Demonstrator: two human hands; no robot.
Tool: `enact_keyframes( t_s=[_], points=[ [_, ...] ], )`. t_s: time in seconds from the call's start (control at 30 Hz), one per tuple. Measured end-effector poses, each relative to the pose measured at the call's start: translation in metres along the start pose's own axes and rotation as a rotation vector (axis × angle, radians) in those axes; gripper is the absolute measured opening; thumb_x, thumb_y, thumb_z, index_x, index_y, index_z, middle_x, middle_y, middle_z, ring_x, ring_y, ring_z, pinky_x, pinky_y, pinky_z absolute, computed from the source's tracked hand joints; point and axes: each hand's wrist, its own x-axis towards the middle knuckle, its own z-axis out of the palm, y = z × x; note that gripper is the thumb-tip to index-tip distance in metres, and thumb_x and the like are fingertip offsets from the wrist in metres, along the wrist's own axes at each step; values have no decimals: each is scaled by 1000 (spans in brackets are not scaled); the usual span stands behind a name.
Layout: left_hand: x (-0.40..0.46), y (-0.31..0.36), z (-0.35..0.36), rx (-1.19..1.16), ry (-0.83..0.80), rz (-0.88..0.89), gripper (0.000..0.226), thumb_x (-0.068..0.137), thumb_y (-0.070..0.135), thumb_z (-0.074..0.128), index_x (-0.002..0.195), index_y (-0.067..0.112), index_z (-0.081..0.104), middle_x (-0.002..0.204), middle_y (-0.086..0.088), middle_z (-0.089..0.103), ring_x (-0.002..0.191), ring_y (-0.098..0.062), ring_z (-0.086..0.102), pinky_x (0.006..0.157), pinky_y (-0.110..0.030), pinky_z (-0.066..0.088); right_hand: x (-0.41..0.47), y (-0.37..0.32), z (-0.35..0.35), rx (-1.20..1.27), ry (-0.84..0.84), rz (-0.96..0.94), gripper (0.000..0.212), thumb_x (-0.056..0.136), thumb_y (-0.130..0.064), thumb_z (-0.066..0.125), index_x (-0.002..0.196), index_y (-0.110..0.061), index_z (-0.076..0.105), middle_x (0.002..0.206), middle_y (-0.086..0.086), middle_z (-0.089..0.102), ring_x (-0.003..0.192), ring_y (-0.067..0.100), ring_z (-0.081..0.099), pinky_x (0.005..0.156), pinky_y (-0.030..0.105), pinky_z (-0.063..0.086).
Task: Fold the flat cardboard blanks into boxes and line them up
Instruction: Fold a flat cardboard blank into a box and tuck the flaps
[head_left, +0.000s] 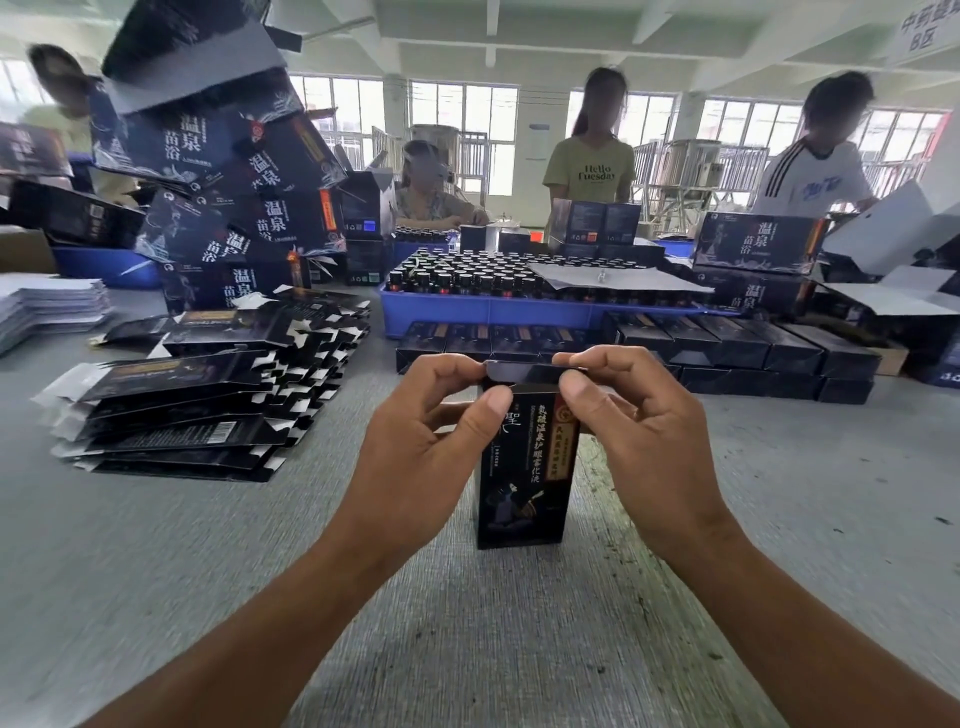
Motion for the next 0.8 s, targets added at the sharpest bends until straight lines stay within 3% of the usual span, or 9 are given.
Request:
enact_keyframes(
  t_s=[0.1, 0.23, 0.37, 0.5, 0.63, 0.8],
  points=[
    [-1, -2, -1, 18, 20, -10, 18, 88, 48, 64, 105, 45, 60, 111, 14, 71, 100, -7, 69, 78, -16, 54, 0, 1, -1, -15, -6, -20, 8, 94, -10, 66, 100, -14, 69, 103, -4, 74, 90, 6, 72, 76, 17, 55],
    [-1, -2, -1, 131, 6, 29, 37, 93, 51, 56, 128, 61, 51, 120, 20, 65, 108, -2, 66, 82, -15, 54, 1, 4, -2, -24, -20, -27, 9, 96, -10, 65, 101, -15, 69, 103, -5, 74, 89, 6, 72, 75, 17, 55],
    [-2, -4, 1, 220, 14, 107, 29, 97, 37, 55, 123, 37, 67, 115, 15, 67, 106, -11, 67, 78, -16, 53, 1, 9, -7, -124, -35, -38, 9, 97, -19, 64, 104, -20, 69, 102, -10, 73, 94, 10, 72, 77, 24, 58],
    [1, -3, -1, 231, 12, 102, 26, 94, 37, 56, 113, 30, 73, 110, 13, 68, 105, -10, 66, 77, -17, 54, 1, 14, -10, -234, -41, -75, 13, 96, -30, 65, 107, -25, 69, 102, -14, 73, 98, 7, 70, 79, 21, 57],
    [4, -5, 0, 347, 35, 187, 25, 96, 33, 57, 112, 21, 73, 108, 12, 68, 104, -7, 66, 76, -11, 51, 2, 18, -10, -492, -14, -247, 23, 94, -38, 64, 111, -23, 68, 108, -15, 69, 103, 2, 65, 81, 20, 56],
    [-2, -17, -3, 369, -48, 122, 34, 94, 40, 60, 128, 36, 59, 114, 11, 67, 99, -9, 70, 70, -22, 59, 0, 22, -7, -591, 29, -327, 26, 99, -39, 60, 114, -20, 66, 105, -9, 69, 96, 2, 65, 77, 27, 58]
  ],
)
